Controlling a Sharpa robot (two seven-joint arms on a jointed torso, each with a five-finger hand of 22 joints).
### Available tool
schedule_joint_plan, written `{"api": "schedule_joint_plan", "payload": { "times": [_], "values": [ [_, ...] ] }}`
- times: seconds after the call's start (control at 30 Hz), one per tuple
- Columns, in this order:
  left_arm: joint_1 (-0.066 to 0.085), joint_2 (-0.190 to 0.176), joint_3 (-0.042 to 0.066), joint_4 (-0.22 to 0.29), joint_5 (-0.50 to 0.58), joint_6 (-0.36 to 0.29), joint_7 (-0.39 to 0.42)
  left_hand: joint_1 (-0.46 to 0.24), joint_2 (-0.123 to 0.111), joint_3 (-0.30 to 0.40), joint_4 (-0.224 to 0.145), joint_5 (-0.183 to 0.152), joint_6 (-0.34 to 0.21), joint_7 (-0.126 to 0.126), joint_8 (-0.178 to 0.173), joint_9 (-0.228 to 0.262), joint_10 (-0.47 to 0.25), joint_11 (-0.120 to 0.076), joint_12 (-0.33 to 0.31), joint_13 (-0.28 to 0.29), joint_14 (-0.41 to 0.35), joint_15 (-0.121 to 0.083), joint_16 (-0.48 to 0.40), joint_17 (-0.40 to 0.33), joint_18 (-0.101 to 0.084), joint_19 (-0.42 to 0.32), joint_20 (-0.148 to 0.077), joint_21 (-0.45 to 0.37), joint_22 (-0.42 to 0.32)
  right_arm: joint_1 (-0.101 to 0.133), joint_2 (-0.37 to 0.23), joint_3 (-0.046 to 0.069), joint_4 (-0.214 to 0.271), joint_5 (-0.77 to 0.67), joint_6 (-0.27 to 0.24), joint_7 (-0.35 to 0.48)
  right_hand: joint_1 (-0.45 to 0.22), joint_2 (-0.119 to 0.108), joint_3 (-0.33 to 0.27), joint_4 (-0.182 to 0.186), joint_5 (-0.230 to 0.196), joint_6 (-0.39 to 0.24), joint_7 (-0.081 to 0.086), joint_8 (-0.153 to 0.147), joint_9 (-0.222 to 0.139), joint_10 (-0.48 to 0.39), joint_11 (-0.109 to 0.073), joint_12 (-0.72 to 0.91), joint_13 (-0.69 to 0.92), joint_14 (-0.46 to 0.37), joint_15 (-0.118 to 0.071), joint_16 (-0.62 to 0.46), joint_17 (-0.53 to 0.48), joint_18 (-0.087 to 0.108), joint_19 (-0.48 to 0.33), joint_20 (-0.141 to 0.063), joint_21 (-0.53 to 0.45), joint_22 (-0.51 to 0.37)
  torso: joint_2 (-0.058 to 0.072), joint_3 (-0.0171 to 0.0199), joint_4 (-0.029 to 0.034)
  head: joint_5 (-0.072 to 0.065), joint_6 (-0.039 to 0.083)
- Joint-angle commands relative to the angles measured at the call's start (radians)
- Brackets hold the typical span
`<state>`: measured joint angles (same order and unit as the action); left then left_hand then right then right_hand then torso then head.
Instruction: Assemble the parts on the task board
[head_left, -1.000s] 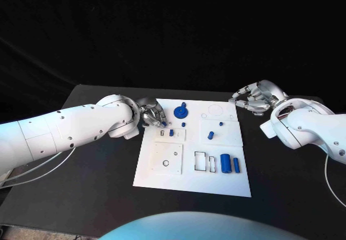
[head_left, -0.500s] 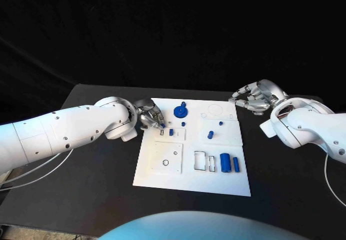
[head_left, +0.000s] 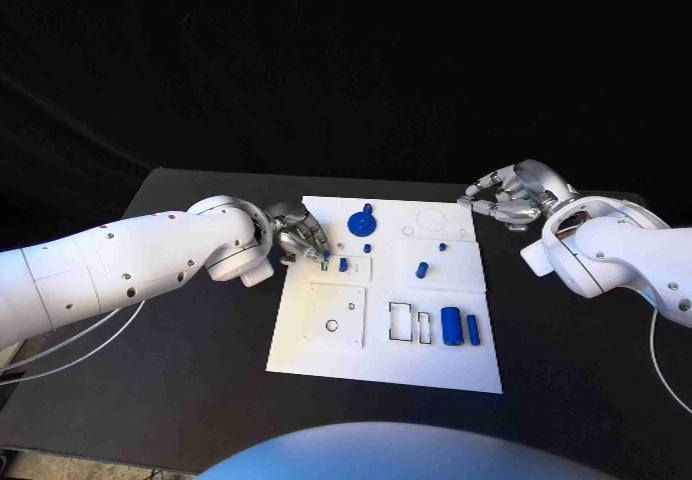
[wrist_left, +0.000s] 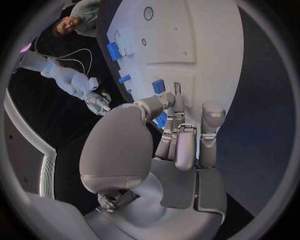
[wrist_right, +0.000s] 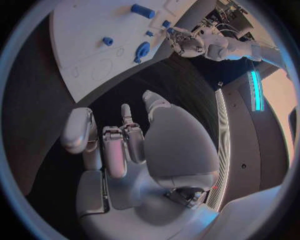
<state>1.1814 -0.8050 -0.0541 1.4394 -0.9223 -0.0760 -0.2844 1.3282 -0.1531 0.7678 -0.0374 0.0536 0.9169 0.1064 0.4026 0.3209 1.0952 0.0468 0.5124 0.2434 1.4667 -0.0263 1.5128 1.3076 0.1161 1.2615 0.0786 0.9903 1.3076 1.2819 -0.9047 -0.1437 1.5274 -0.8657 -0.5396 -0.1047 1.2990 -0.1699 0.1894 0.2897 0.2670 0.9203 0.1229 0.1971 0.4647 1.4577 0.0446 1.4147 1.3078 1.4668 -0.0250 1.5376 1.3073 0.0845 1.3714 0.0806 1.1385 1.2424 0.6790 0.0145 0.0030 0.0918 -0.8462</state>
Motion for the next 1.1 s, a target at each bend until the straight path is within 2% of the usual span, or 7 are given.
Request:
{"api": "schedule_joint_plan", "payload": {
  "times": [0.03, 0.4, 1.1],
  "values": [
    [-0.001, -0.001, 0.0, 0.004, 0.028, 0.009, 0.001, 0.004, 0.016, 0.014, -0.003, 0.005, 0.058, 0.014, -0.009, 0.151, 0.011, 0.0, -0.018, -0.005, 0.055, 0.006, -0.005, 0.113, 0.009, 0.002, 0.008, -0.002, 0.04, -0.001, 0.0, 0.0, 0.0, -0.011, 0.013, 0.0, -0.01, -0.001, 0.004, -0.001, -0.001, -0.01, 0.0, 0.005, 0.001, 0.002, -0.004, 0.0, 0.104, 0.08, -0.004, -0.006, 0.16, 0.018, 0.001, -0.004, -0.005, 0.001, 0.0, 0.0005, -0.0003, 0.0, -0.001],
    [-0.001, -0.004, 0.0, 0.004, 0.03, 0.015, -0.01, -0.001, 0.024, 0.053, -0.018, 0.002, 0.057, 0.018, -0.032, 0.15, 0.037, 0.005, -0.081, -0.024, 0.057, 0.009, -0.007, 0.109, 0.009, 0.006, 0.01, 0.005, 0.051, -0.002, 0.0, 0.0, 0.0, -0.011, 0.013, 0.0, -0.01, -0.001, 0.004, -0.001, -0.001, -0.01, 0.0, 0.005, 0.001, 0.002, -0.004, 0.0, 0.104, 0.08, -0.004, -0.006, 0.16, 0.018, 0.001, -0.004, -0.005, 0.001, 0.001, 0.0011, 0.0001, 0.0, -0.002],
    [-0.002, -0.004, 0.0, -0.003, 0.039, 0.021, -0.028, -0.014, 0.021, 0.059, -0.02, -0.002, 0.058, 0.017, -0.039, 0.154, 0.067, 0.003, -0.105, -0.027, 0.058, 0.007, -0.009, 0.107, 0.007, 0.012, 0.009, 0.014, 0.058, -0.002, 0.0, 0.0, 0.0, -0.011, 0.013, 0.0, -0.01, -0.001, 0.004, -0.001, -0.001, -0.01, 0.0, 0.005, 0.001, 0.002, -0.004, 0.0, 0.104, 0.08, -0.004, -0.006, 0.16, 0.018, 0.001, -0.004, -0.005, 0.001, 0.0, 0.0008, -0.0002, 0.001, -0.003]
  ]
}}
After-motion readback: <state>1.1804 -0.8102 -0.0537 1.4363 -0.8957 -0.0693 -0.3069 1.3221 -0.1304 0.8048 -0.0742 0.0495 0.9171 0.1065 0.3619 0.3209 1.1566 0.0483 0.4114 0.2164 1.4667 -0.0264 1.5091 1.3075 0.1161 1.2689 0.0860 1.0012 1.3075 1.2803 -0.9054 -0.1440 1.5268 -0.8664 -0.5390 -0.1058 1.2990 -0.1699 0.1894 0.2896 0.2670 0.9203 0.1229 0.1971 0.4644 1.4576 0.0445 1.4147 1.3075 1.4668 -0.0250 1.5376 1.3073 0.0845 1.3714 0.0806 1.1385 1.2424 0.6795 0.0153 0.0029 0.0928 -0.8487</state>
